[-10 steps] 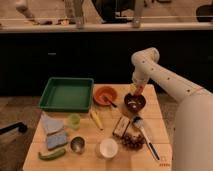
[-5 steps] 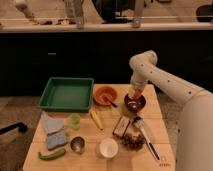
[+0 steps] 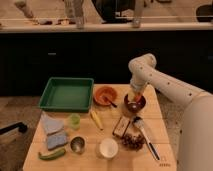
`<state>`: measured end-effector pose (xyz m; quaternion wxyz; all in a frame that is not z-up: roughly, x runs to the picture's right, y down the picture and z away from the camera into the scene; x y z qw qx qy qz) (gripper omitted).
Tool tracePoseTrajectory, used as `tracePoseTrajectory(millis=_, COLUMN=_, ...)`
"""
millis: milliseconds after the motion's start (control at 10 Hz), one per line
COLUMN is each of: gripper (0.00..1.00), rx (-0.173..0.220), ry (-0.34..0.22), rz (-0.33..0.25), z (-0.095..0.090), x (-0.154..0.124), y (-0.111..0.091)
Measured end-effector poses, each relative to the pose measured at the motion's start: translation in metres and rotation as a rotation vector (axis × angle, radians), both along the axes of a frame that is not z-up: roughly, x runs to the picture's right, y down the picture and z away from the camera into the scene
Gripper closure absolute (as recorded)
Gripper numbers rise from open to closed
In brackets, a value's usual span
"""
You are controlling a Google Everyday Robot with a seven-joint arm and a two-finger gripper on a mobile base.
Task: Place apple in purple bowl
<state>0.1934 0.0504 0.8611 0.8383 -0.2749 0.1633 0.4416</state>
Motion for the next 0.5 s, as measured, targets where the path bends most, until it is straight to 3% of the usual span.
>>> tracePoseTrajectory(millis=500, gripper=1.00, rx=-0.032, ry=0.003, rz=-0.018, z=0.011, x=-0.003, y=0.017)
